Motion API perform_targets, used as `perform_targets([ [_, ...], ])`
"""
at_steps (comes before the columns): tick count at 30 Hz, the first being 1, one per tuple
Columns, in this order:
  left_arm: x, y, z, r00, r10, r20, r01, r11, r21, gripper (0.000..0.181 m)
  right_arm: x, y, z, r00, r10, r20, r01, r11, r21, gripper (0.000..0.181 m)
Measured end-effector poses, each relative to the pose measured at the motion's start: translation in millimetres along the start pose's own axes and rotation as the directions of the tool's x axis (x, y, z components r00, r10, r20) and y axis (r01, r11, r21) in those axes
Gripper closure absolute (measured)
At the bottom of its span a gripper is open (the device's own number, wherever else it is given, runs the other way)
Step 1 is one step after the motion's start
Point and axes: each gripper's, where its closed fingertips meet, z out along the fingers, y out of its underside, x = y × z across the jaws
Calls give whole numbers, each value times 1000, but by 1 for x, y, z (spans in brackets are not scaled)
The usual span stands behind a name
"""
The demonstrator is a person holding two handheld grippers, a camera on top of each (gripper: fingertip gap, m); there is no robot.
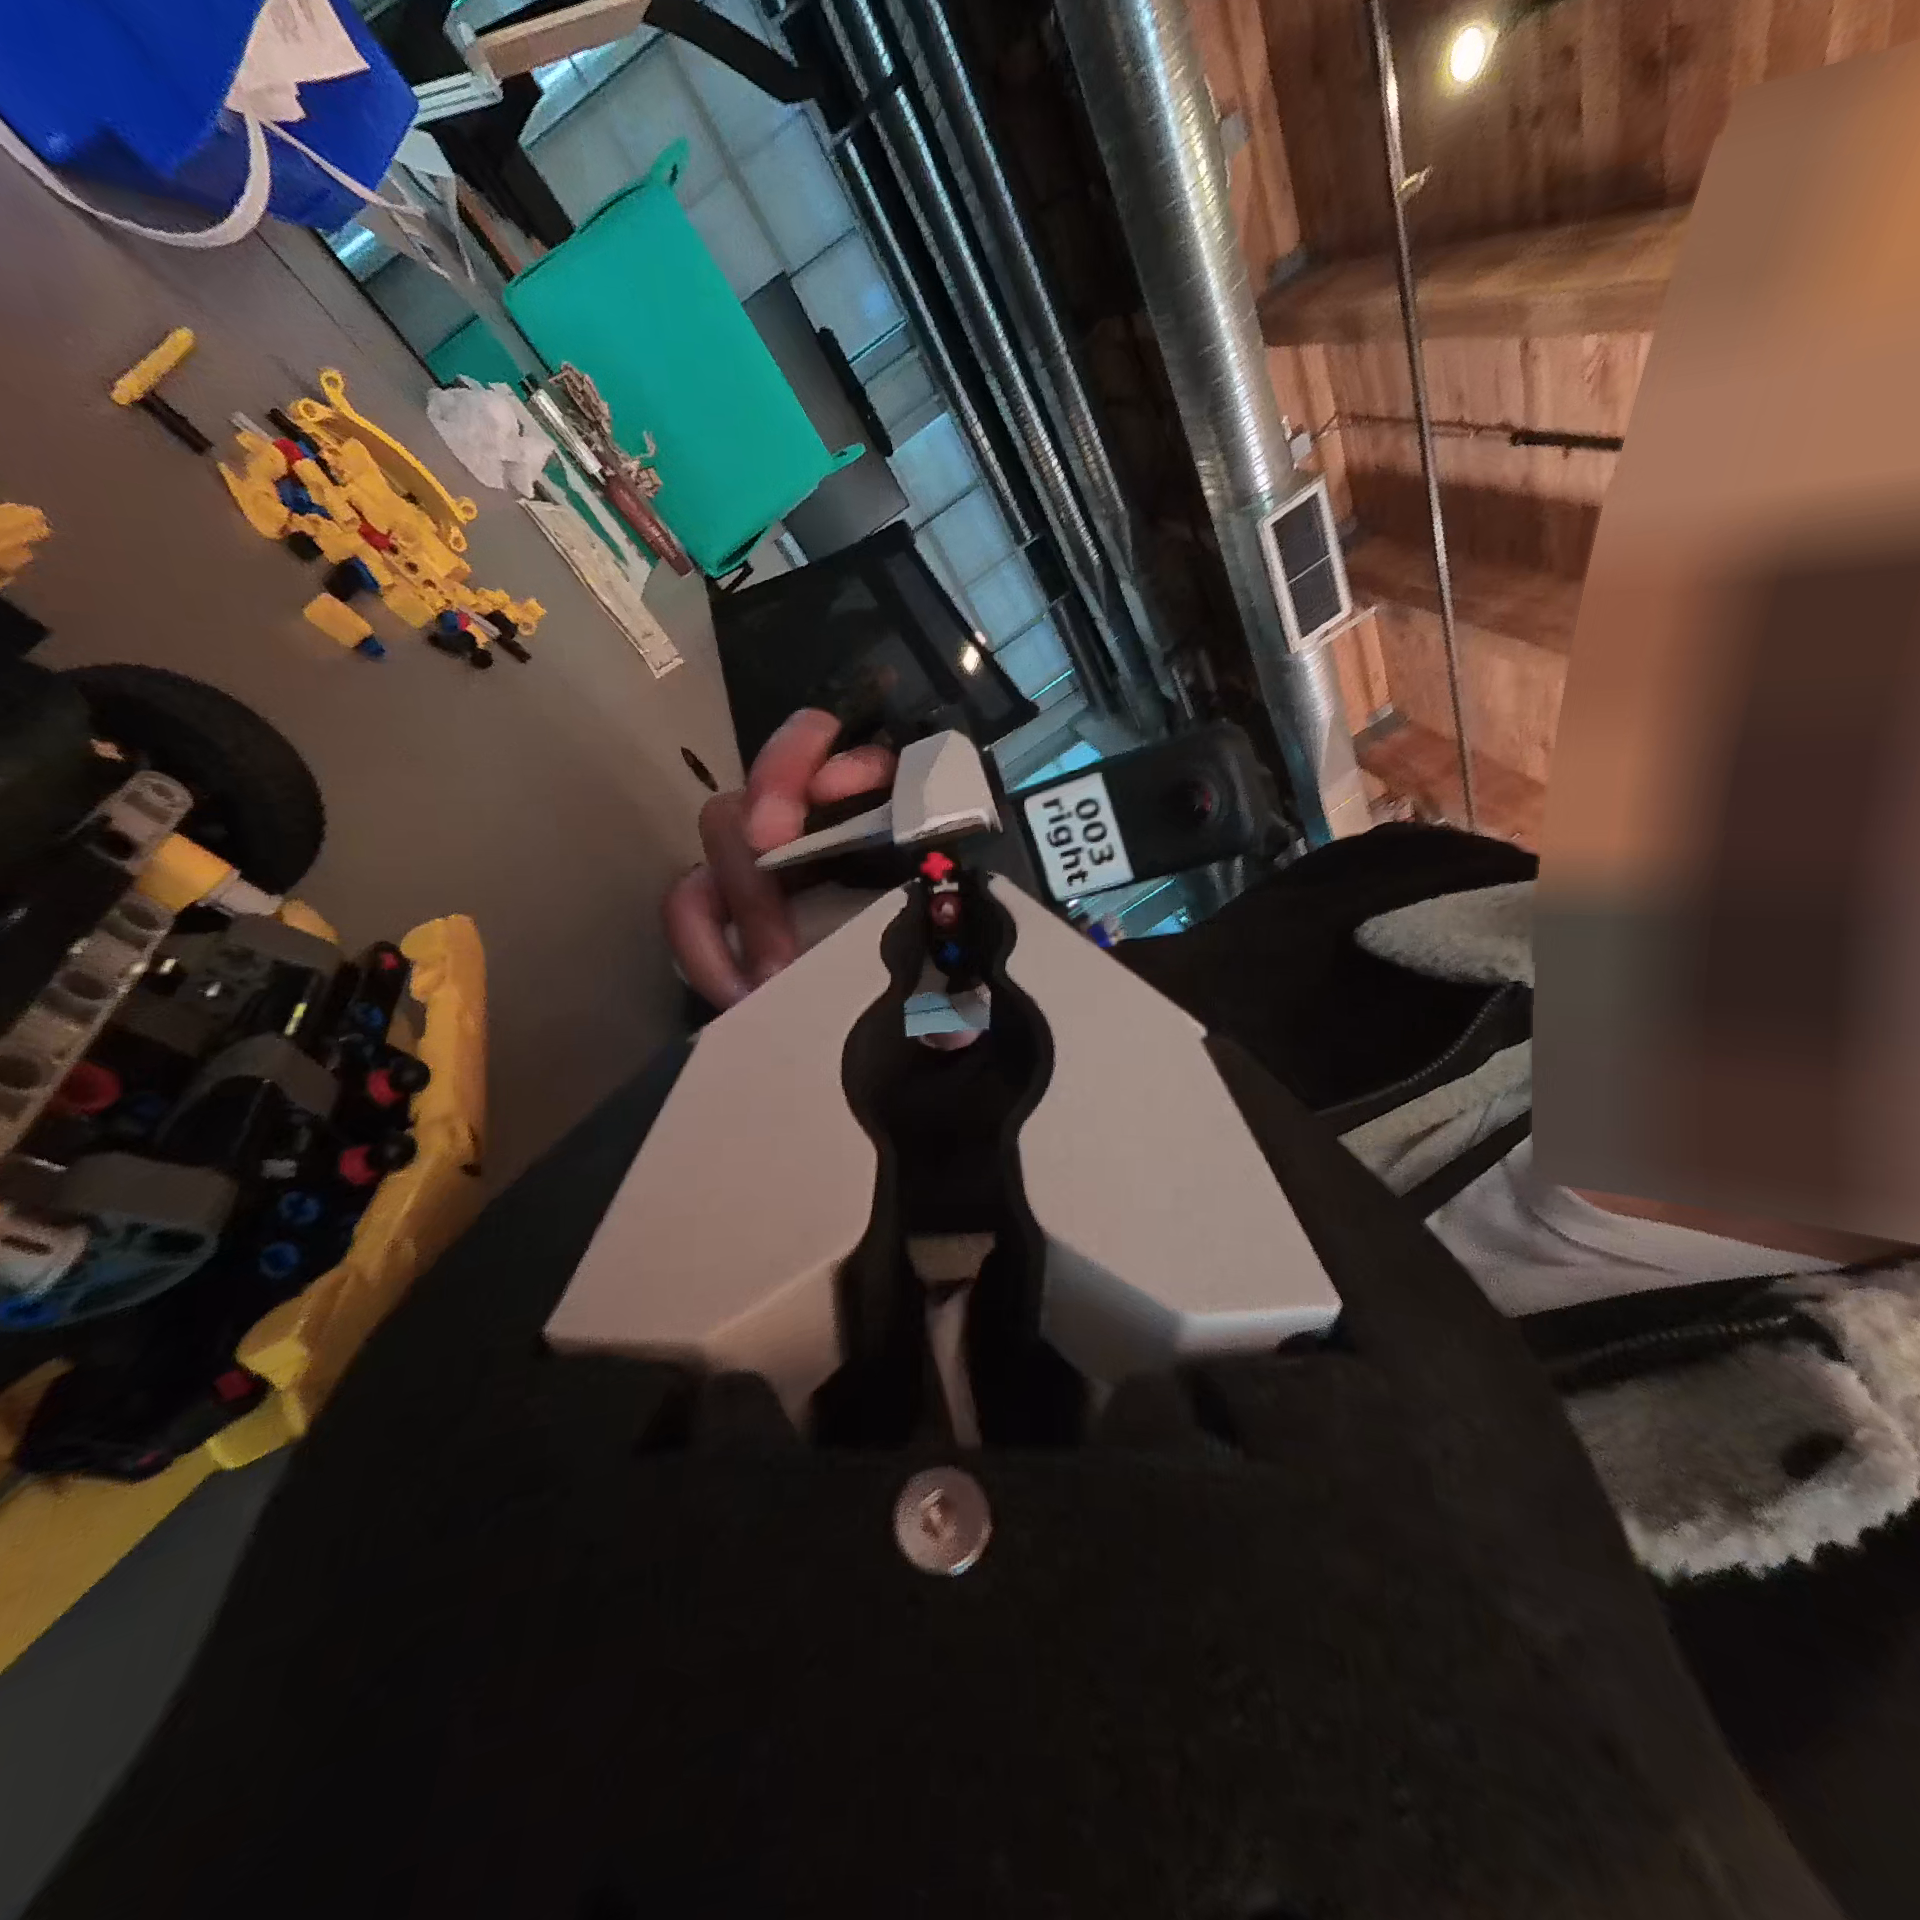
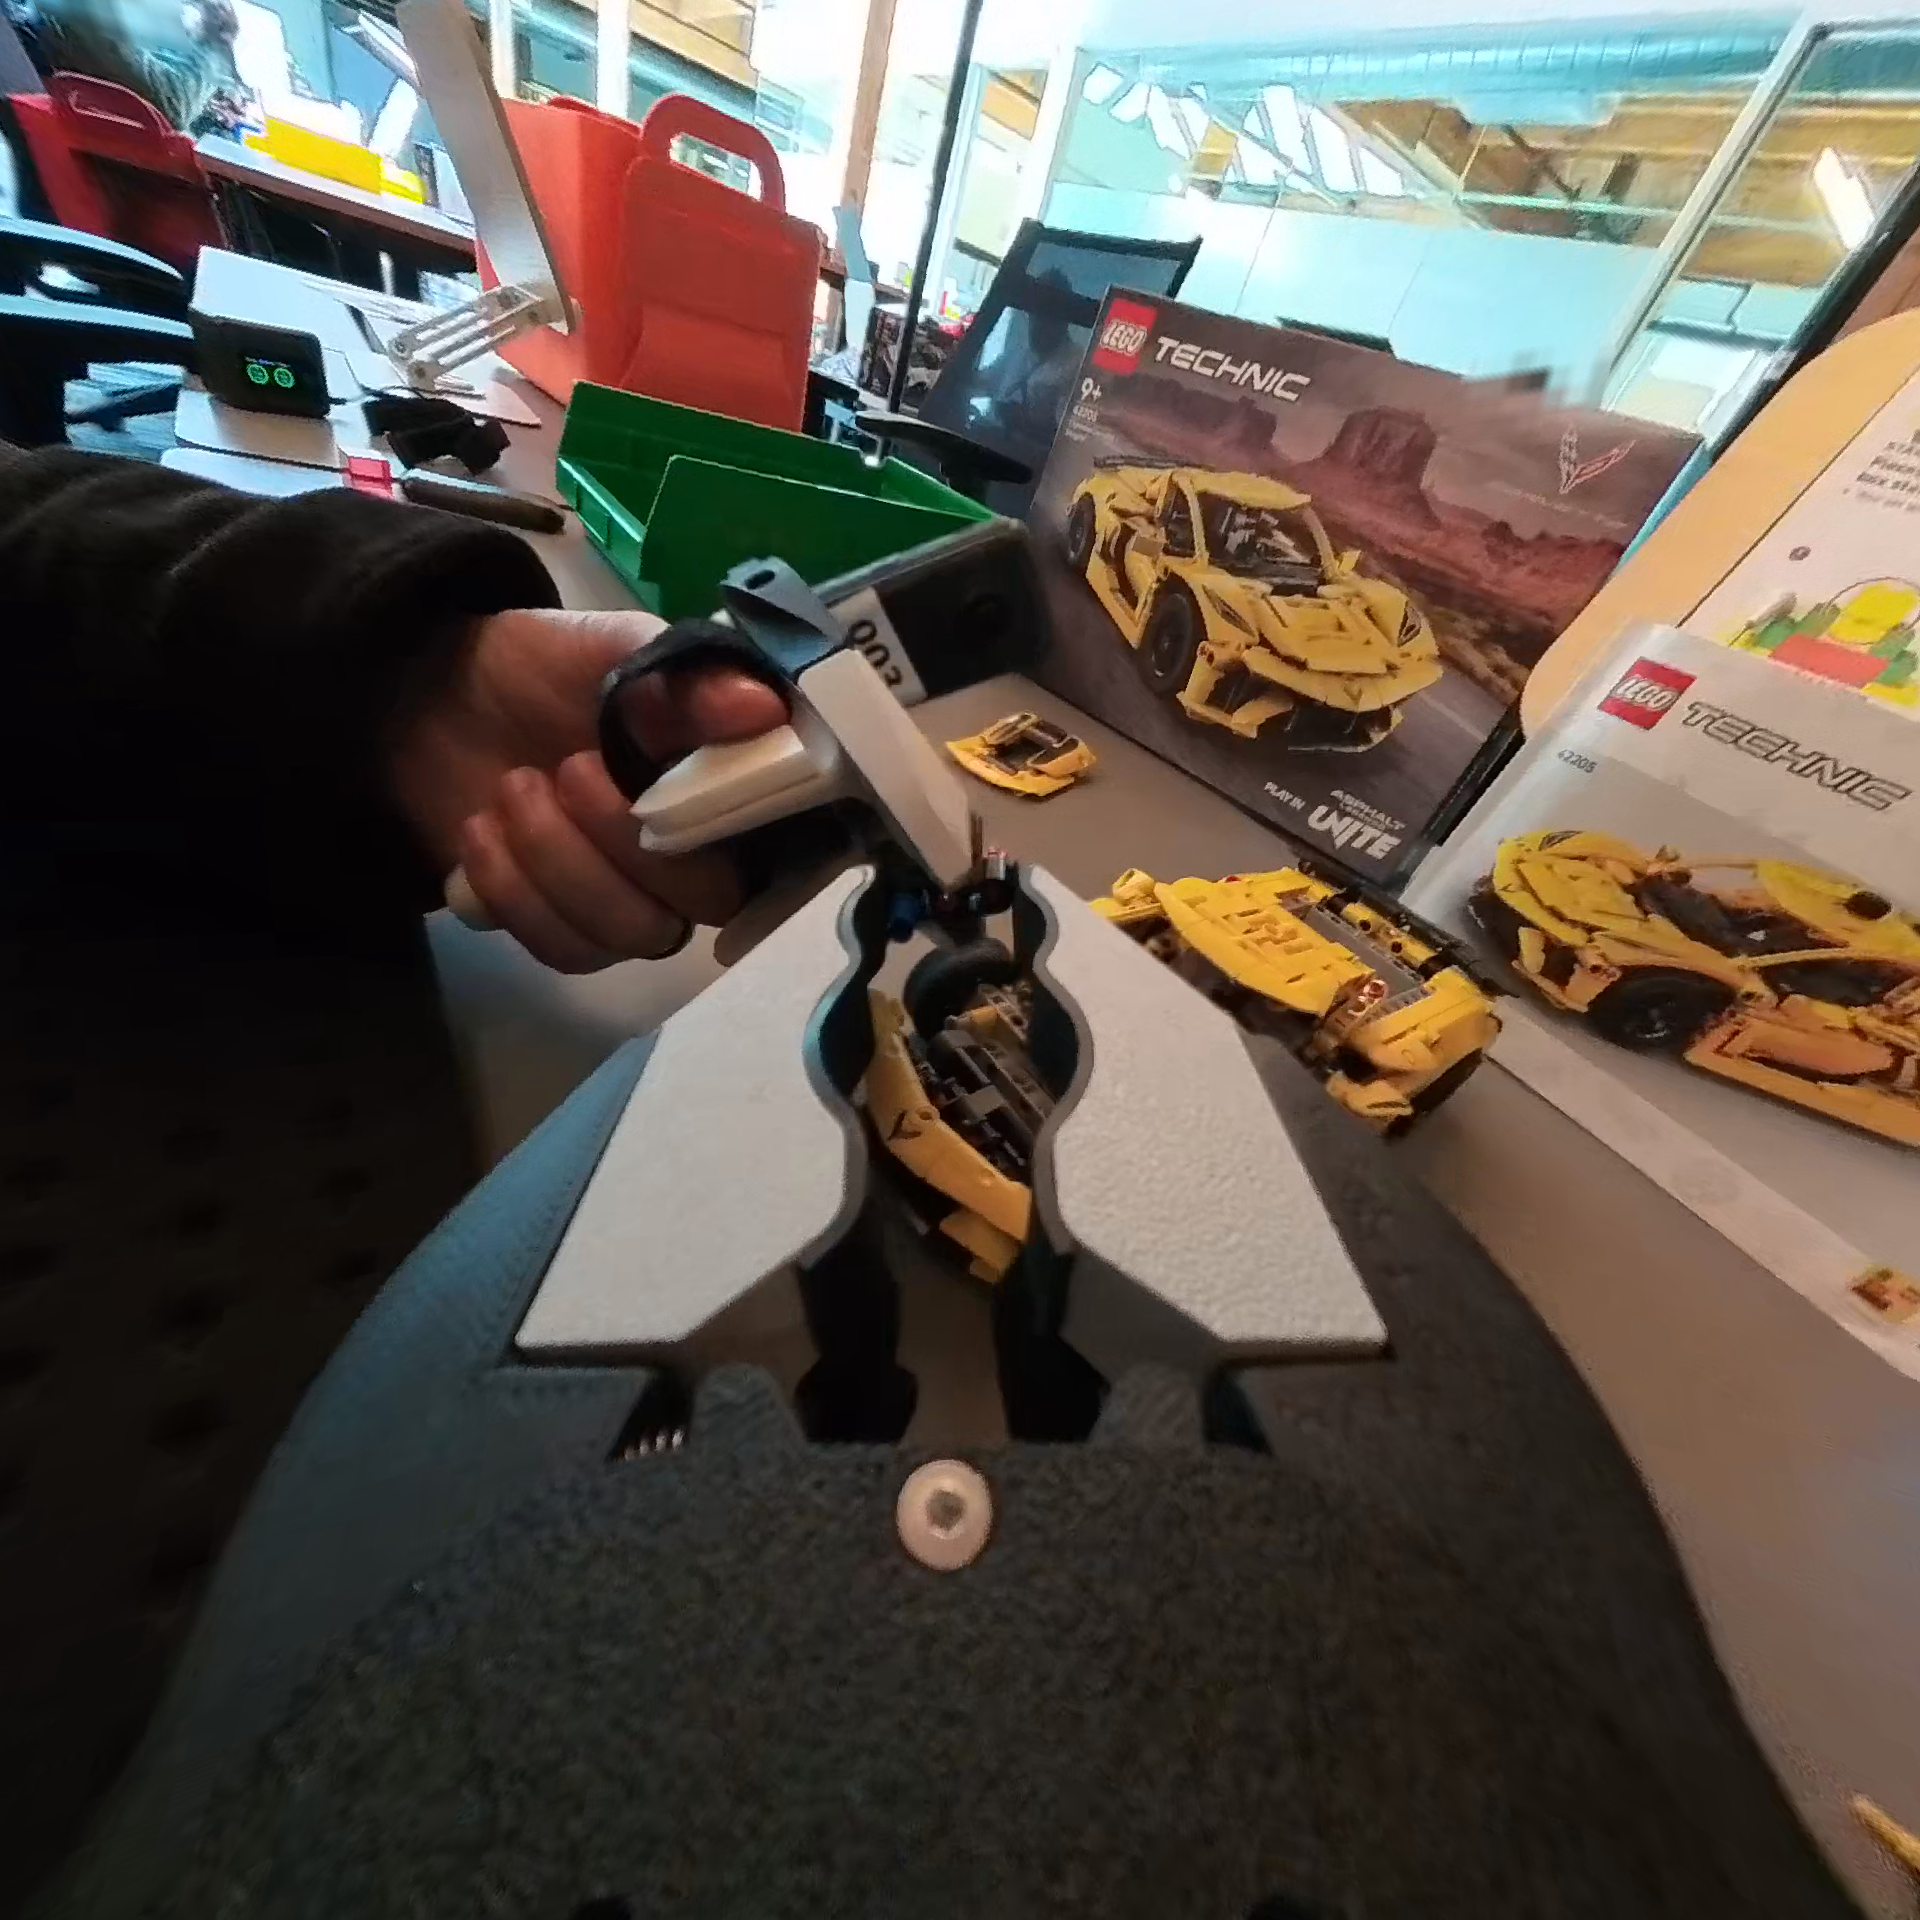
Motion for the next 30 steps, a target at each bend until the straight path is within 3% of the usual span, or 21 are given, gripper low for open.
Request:
perform_targets([
  [6,2,-4,-4,1000,9,-18,-10,1000,-24,170,-2,-6,-3,988,134,79,-138,989,46,159],
  [10,-1,-29,-21,991,110,74,-116,990,79,164,6,-3,-1,971,226,83,-229,973,39,158],
  [12,-5,-42,-35,959,214,185,-238,964,118,158,7,-6,-2,960,260,99,-267,962,58,158],
  [14,-13,-49,-51,858,363,363,-420,903,88,154,8,-8,-3,959,266,100,-274,959,71,159],
  [16,-19,-50,-66,698,488,524,-583,812,21,152,7,-8,-2,960,263,101,-271,960,71,158],
  [18,-14,-42,-71,566,589,577,-704,710,-34,144,2,-6,1,957,264,123,-272,961,53,158],
  [20,5,-29,-66,497,655,568,-788,615,-20,139,-7,-3,5,943,289,163,-294,956,8,158],
  [22,22,-12,-59,510,667,543,-799,602,11,134,-22,-5,7,909,338,243,-340,940,-37,158],
  [24,28,7,-54,525,673,522,-791,611,7,134,-32,-17,5,900,318,297,-333,943,-1,158],
  [26,40,5,-60,468,673,573,-833,553,30,134,-34,-28,1,961,136,242,-166,980,108,158],
  [27,46,2,-66,488,639,594,-823,563,72,134,-37,-30,0,977,36,210,-67,988,140,158],
  [30,36,0,-76,664,469,582,-660,733,163,134,-49,-22,5,972,11,234,-30,996,78,158],
])
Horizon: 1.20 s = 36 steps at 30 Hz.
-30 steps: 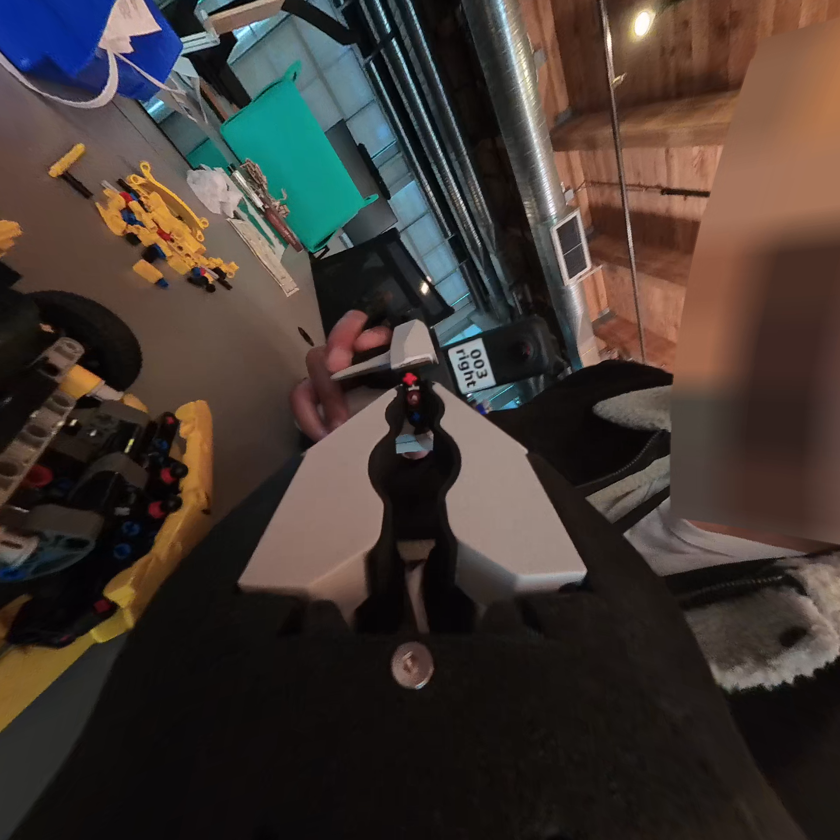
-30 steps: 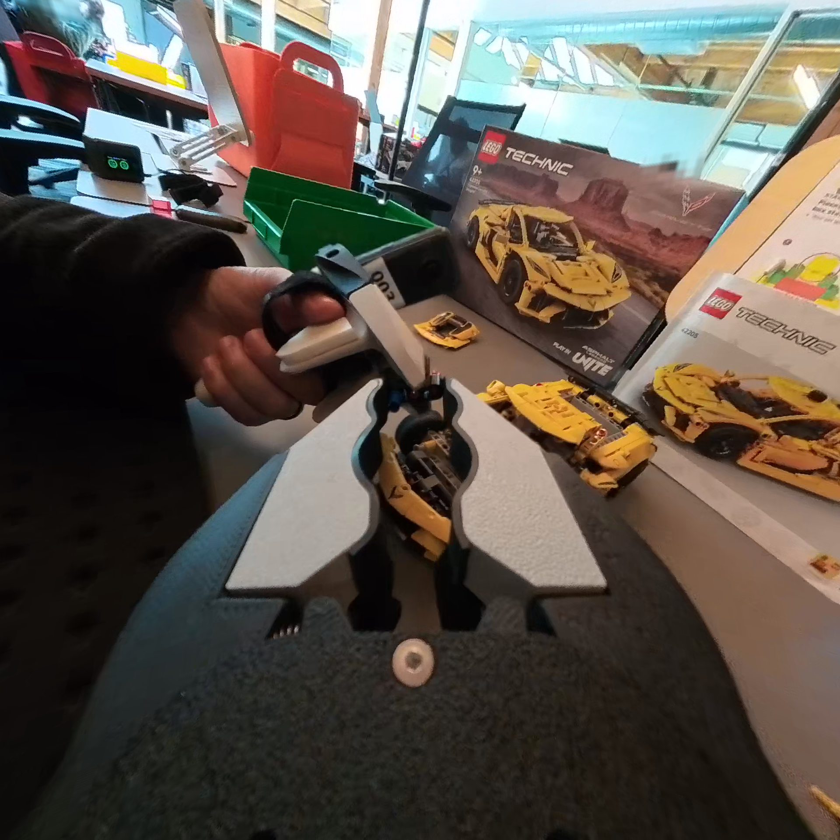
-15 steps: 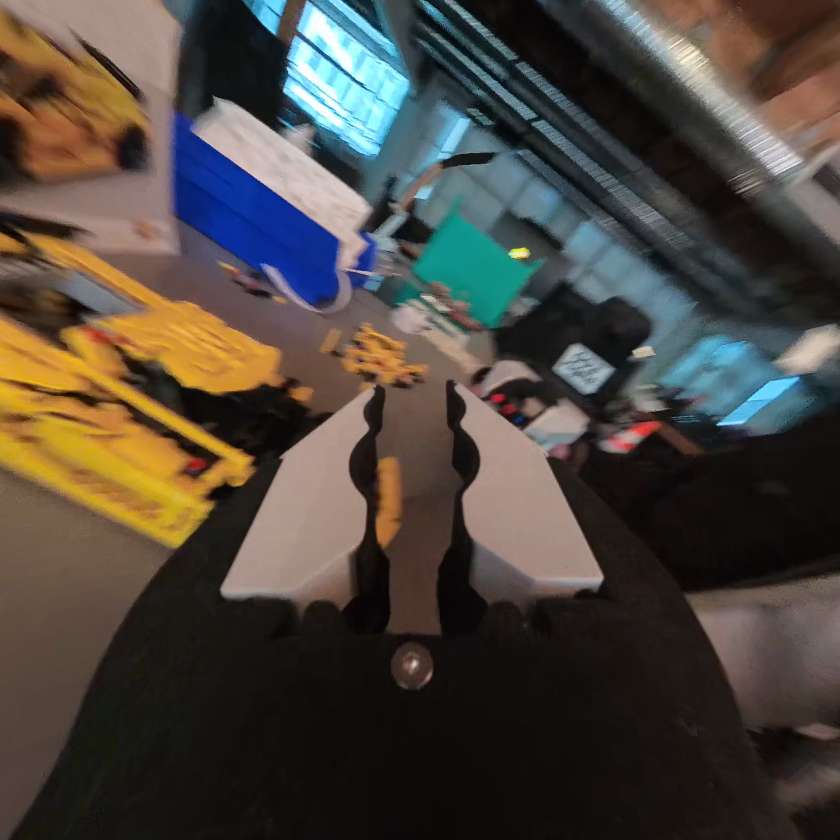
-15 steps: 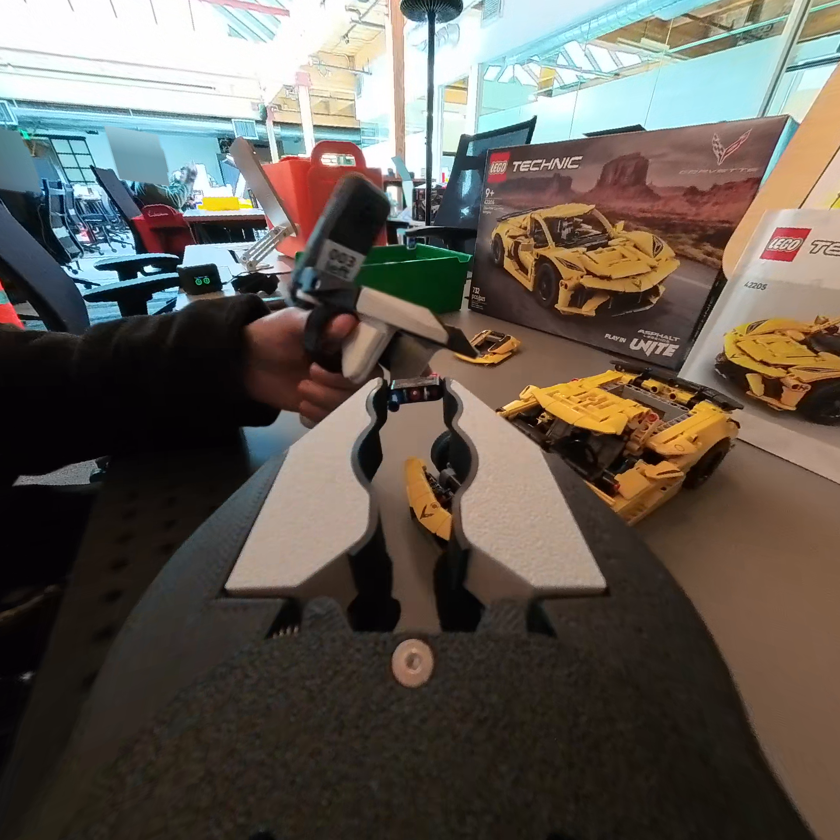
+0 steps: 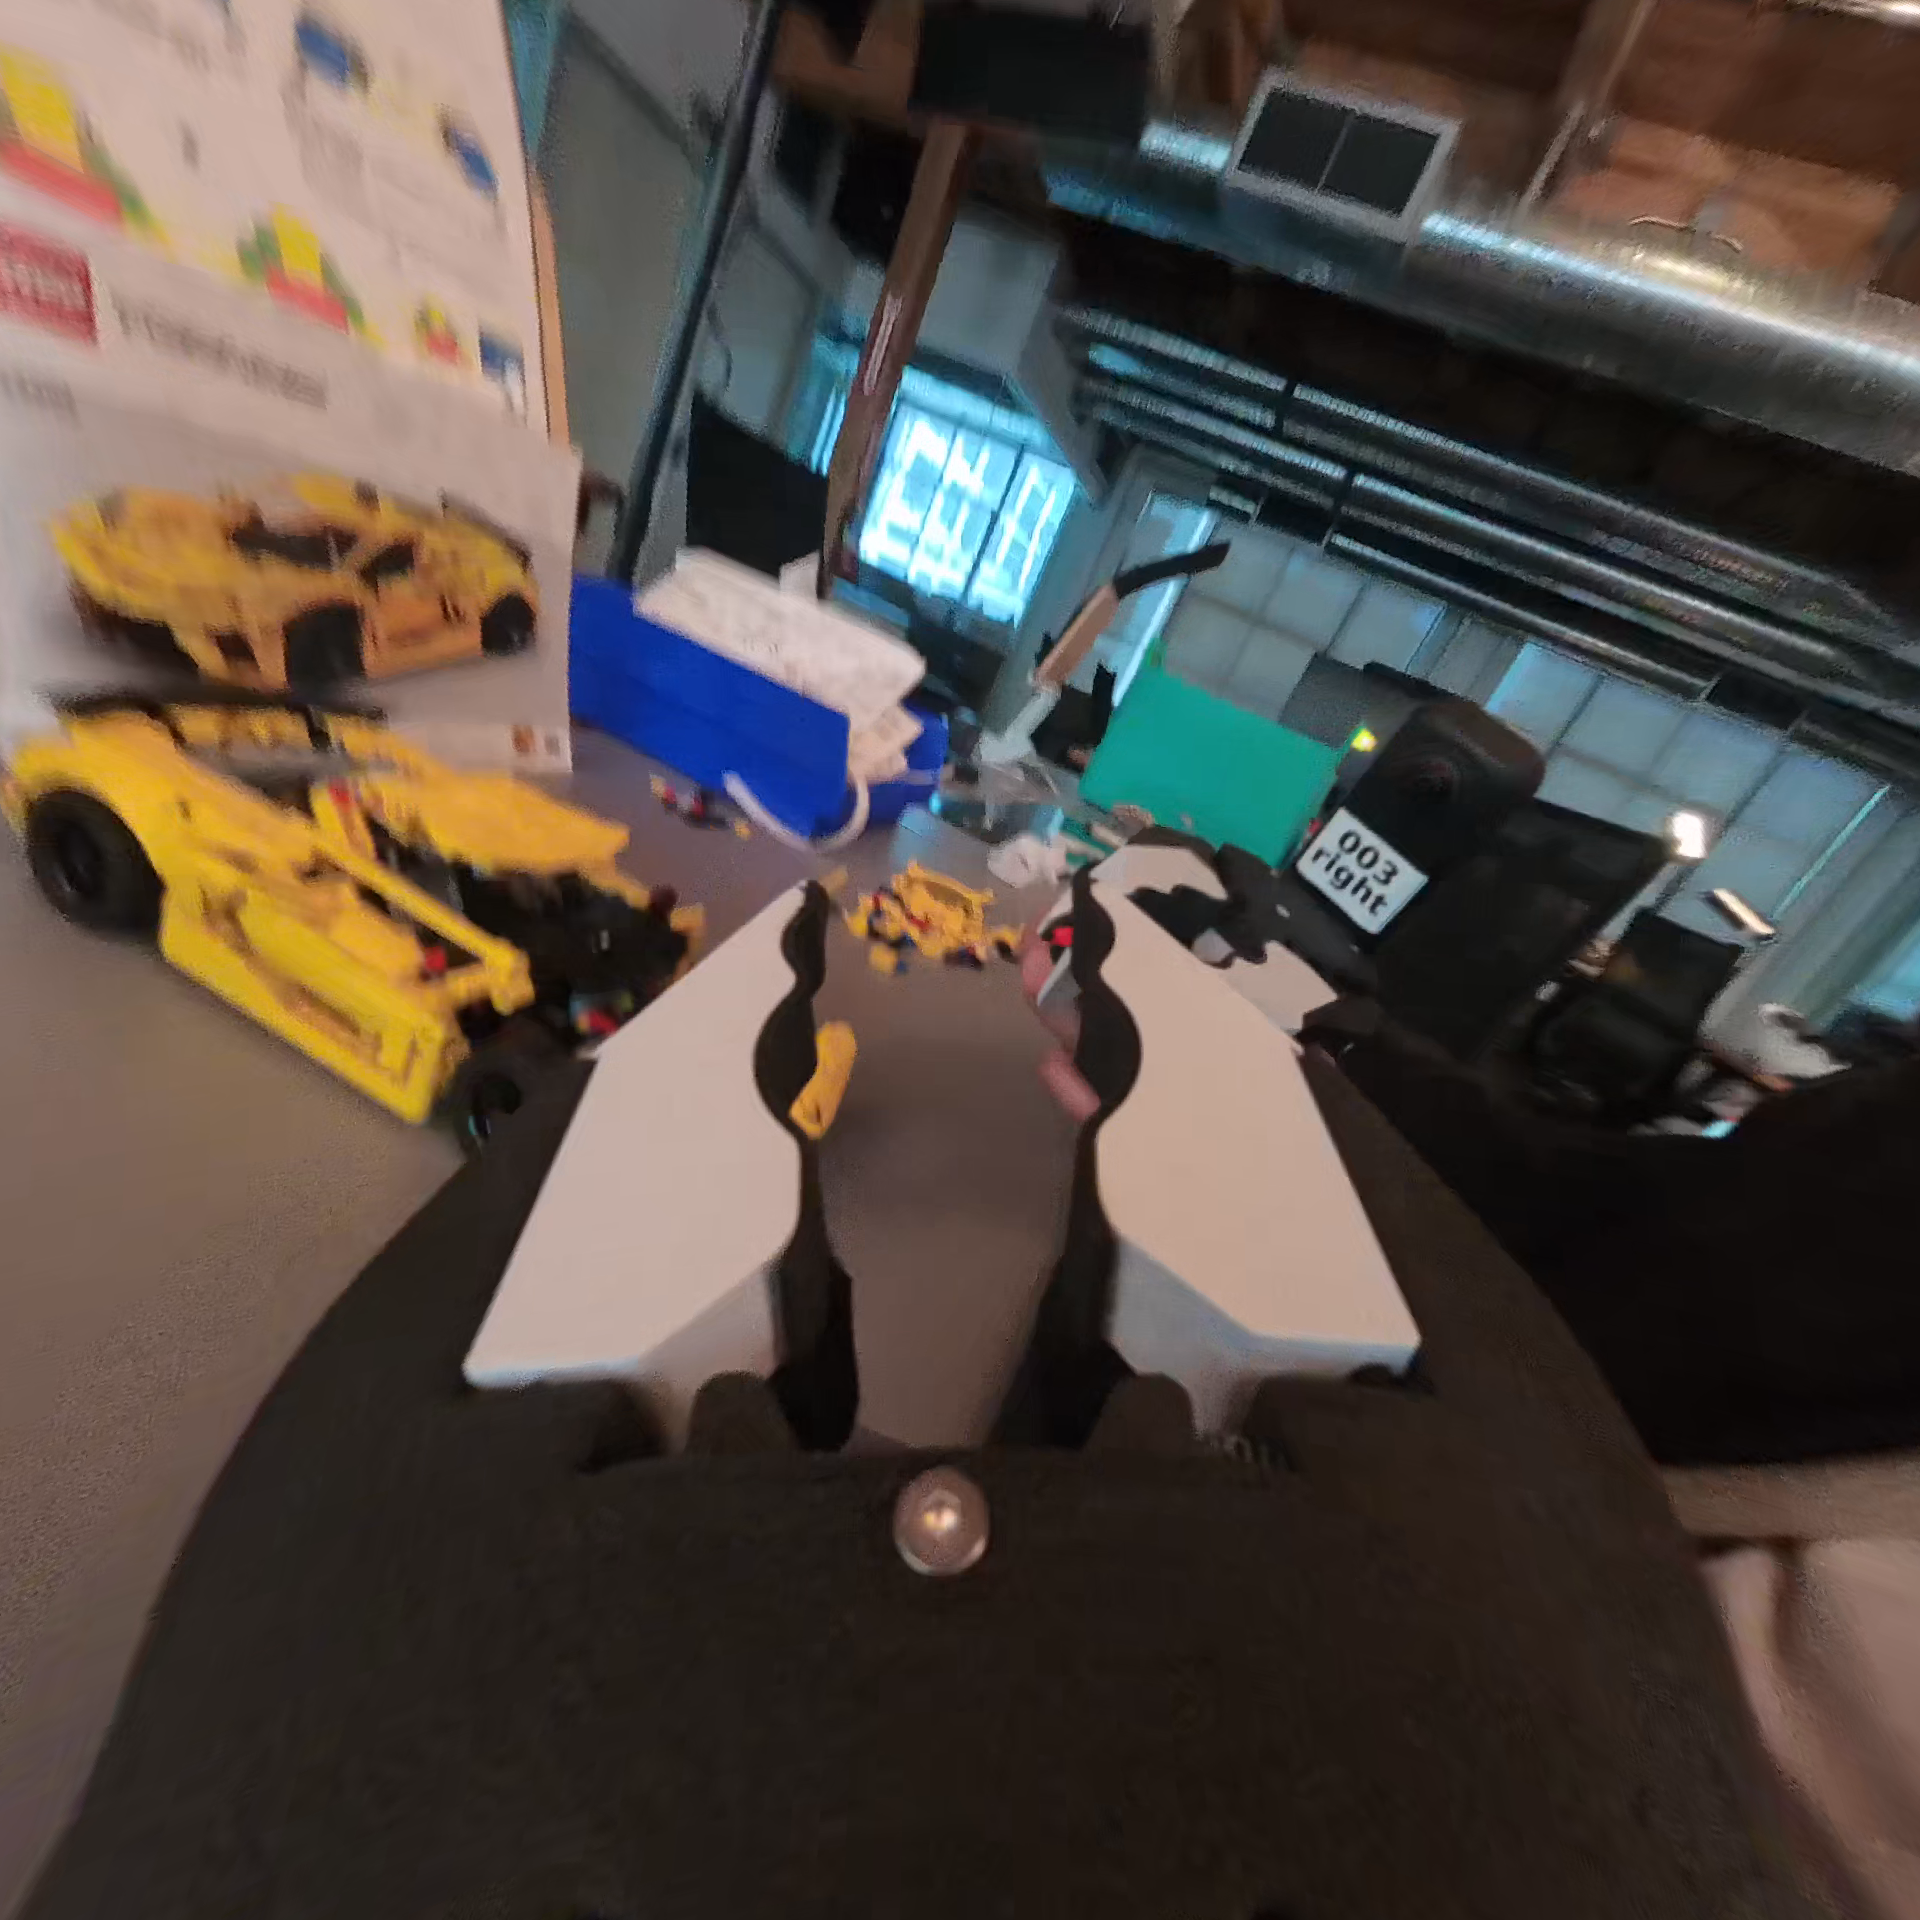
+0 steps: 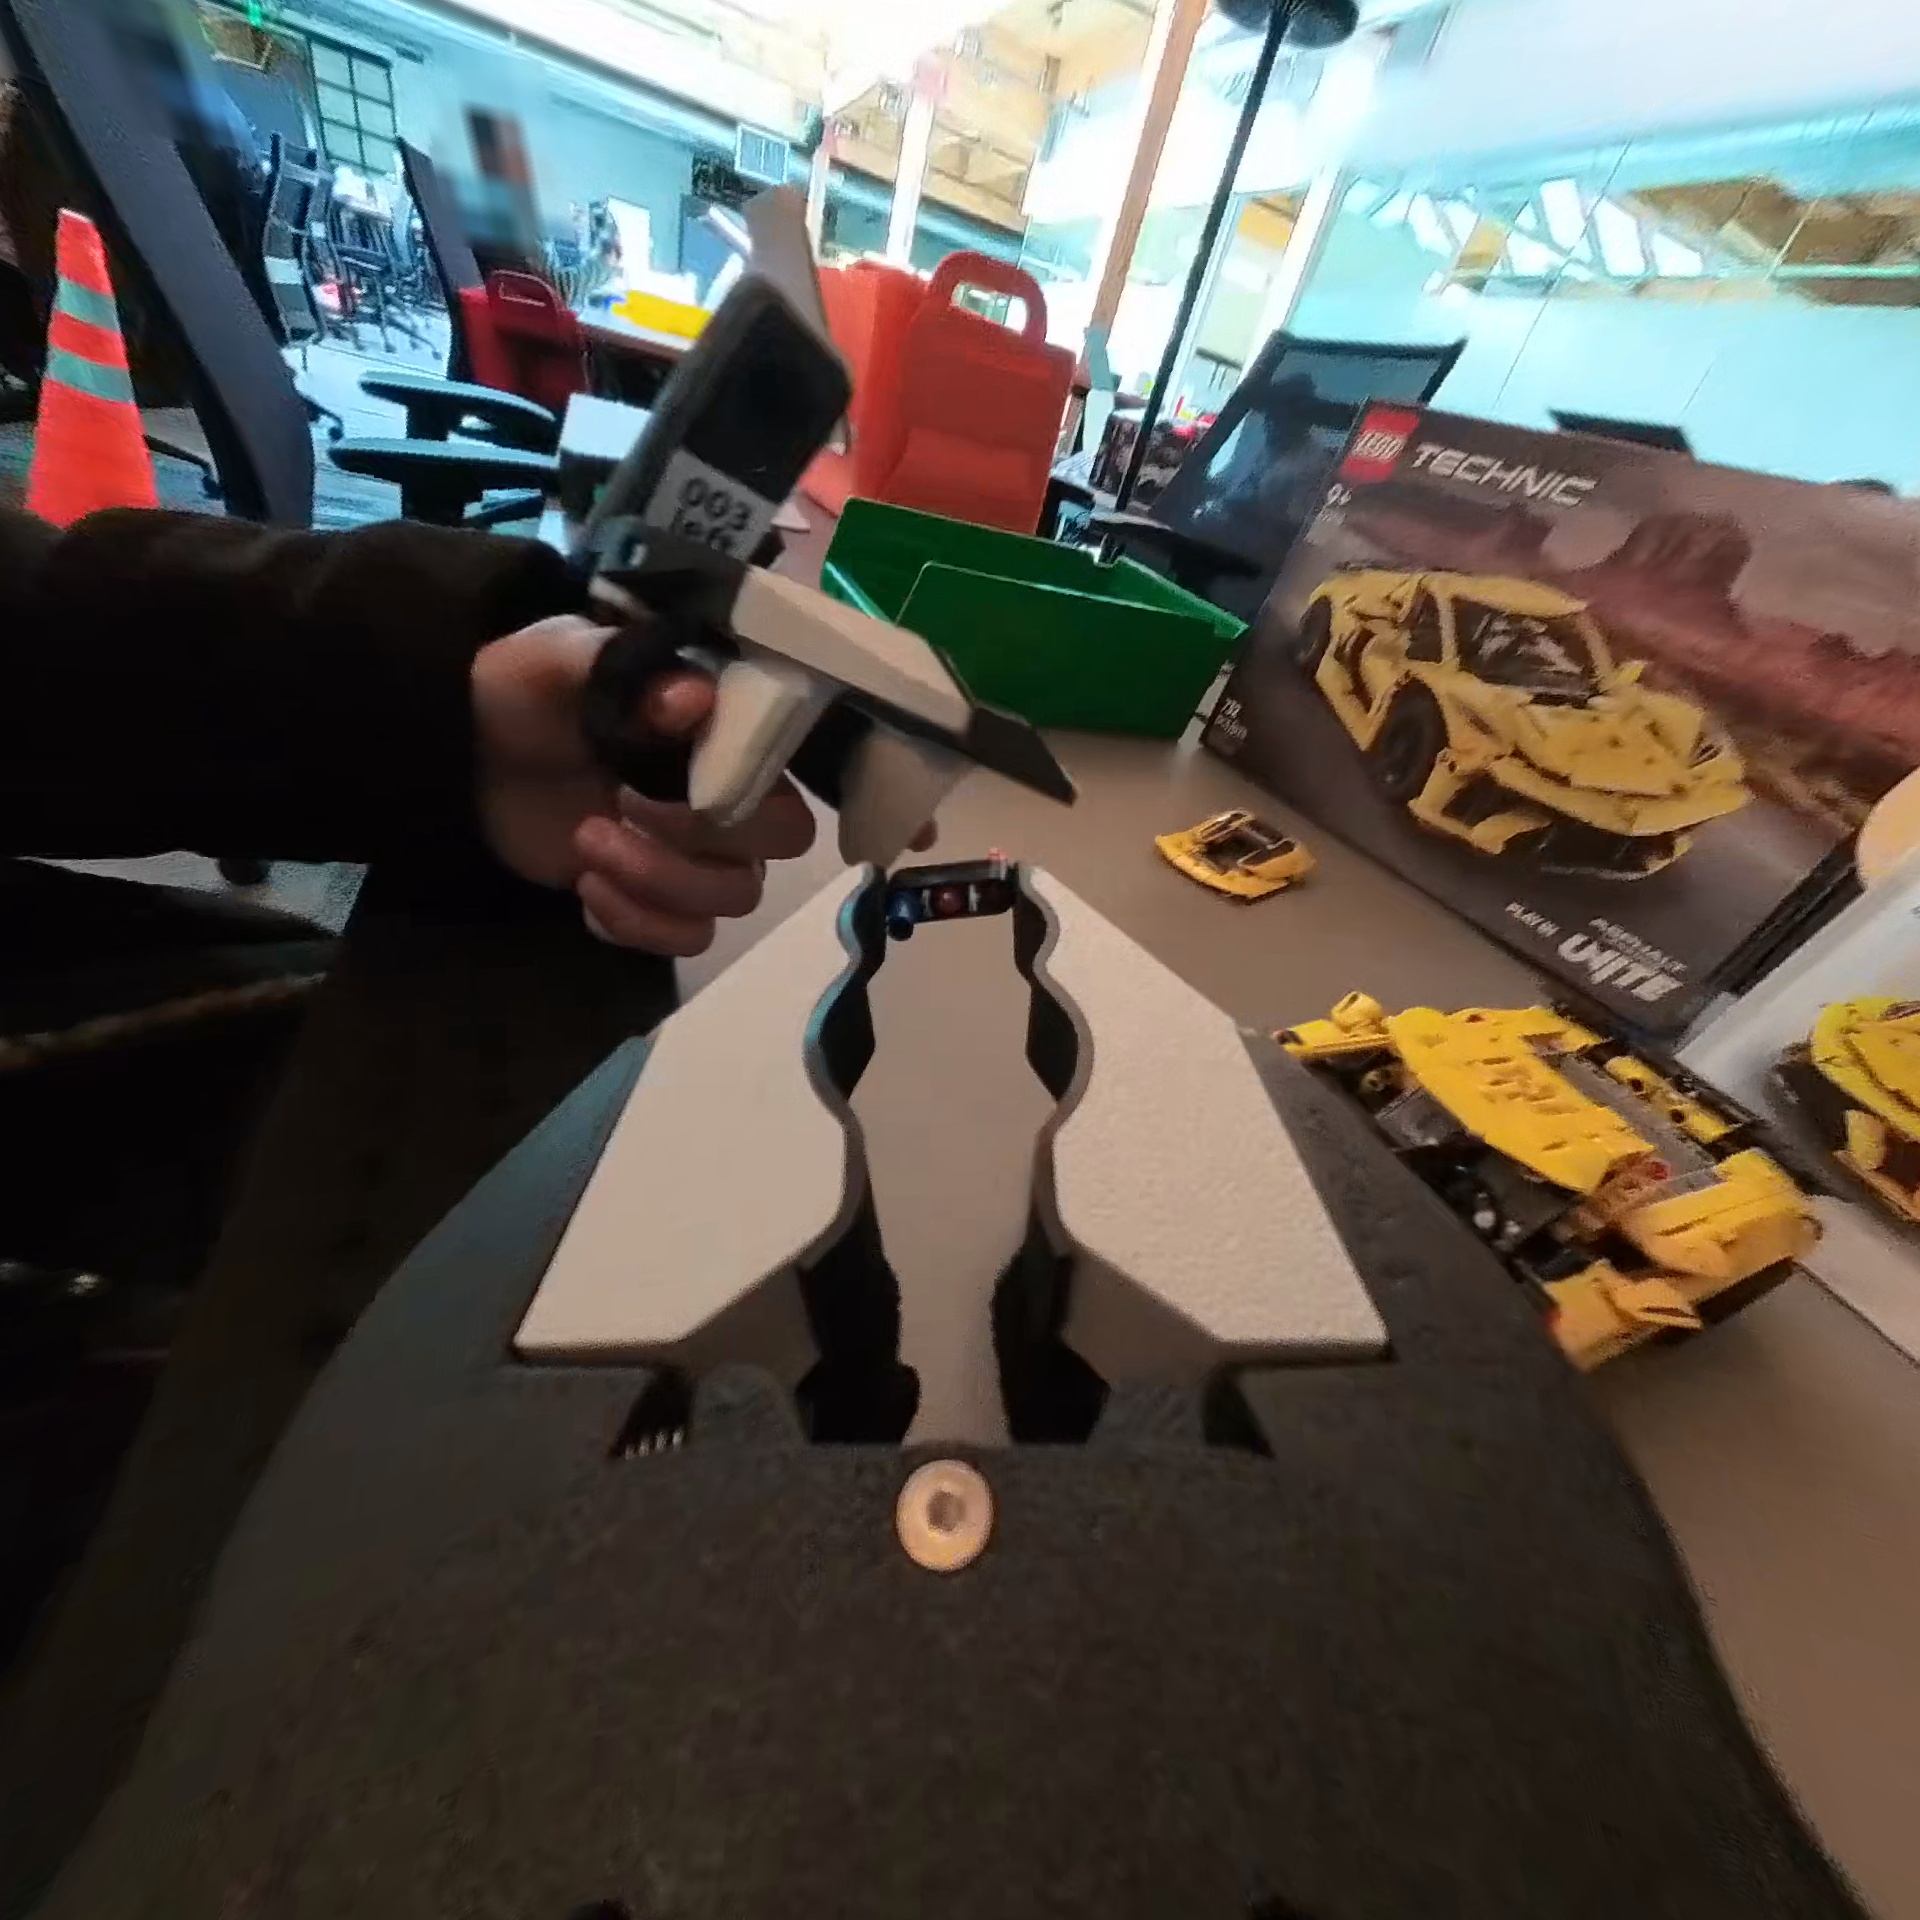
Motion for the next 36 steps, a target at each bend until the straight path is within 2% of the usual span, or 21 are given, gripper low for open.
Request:
perform_targets([
  [2,-8,19,6,998,-55,19,57,987,-148,134,3,4,1,1000,-11,-15,11,1000,-18,158],
  [5,1,40,16,997,-72,-29,62,961,-270,134,8,8,2,998,-39,-39,38,999,-34,158],
  [6,3,43,17,997,-70,-40,56,955,-292,139,6,9,2,998,-47,-35,46,998,-38,158],
  [8,7,44,18,993,-92,-69,68,952,-297,144,6,8,2,997,-65,-39,64,997,-35,158],
  [10,15,41,16,980,-150,-133,107,952,-286,159,2,7,2,997,-78,-23,77,997,-29,158],
  [15,19,32,11,943,-262,-203,204,941,-269,158,-2,4,3,982,-186,-35,185,983,-14,159],
  [19,32,31,7,870,-394,-296,299,900,-318,159,-5,1,3,974,-225,-31,225,974,1,158],
  [23,47,41,7,841,-422,-340,281,876,-393,163,-12,-1,5,965,-262,-14,263,965,15,158],
  [27,48,41,7,843,-411,-346,269,881,-390,174,-14,-1,6,966,-257,-7,257,966,23,159],
  [30,48,40,7,858,-372,-353,240,900,-365,175,-13,-2,5,973,-232,-7,232,972,40,159],
  [32,45,38,8,869,-357,-343,237,908,-345,175,-13,-4,4,988,-154,3,154,987,54,152],
  [33,42,35,8,875,-349,-335,240,915,-325,175,-10,-5,3,997,-80,7,80,995,63,141],
  [34,38,31,8,882,-343,-322,248,921,-301,175,-6,-4,2,1000,12,7,-12,998,57,140],
  [36,30,26,7,896,-330,-297,255,930,-263,175,-9,3,1,963,248,104,-248,969,-9,155],
])
